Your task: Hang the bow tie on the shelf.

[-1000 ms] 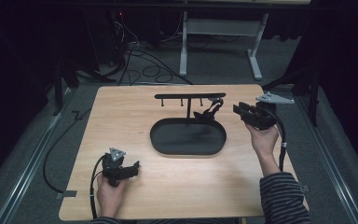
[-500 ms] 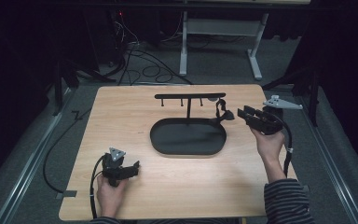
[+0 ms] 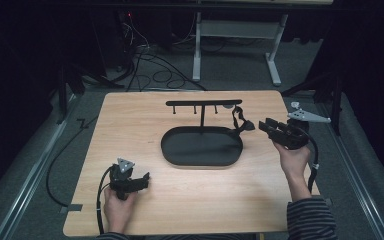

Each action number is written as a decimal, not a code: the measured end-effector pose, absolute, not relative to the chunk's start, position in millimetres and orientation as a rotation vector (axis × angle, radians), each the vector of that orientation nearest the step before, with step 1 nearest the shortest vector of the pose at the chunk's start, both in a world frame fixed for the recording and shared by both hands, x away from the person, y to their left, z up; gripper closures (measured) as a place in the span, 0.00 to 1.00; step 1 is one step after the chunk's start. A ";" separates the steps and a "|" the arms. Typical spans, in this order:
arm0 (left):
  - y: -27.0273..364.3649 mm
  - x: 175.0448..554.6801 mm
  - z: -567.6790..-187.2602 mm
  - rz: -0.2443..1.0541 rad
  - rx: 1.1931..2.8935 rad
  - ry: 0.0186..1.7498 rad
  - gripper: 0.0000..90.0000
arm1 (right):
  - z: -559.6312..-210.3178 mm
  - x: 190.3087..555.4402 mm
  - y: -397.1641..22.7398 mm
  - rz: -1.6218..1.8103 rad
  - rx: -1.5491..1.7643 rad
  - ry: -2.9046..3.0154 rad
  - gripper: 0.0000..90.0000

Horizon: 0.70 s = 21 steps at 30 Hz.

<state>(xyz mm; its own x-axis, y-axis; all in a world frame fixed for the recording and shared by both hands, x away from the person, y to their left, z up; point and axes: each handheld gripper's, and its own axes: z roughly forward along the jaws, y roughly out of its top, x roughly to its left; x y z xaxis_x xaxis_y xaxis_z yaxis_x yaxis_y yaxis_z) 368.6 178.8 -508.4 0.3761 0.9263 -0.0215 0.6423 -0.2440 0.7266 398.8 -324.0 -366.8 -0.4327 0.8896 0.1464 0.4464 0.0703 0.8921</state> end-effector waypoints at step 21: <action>178.8 368.6 -508.4 0.556 1.983 1.348 0.17 | -371.8 382.8 -341.4 1.350 1.354 1.869 0.71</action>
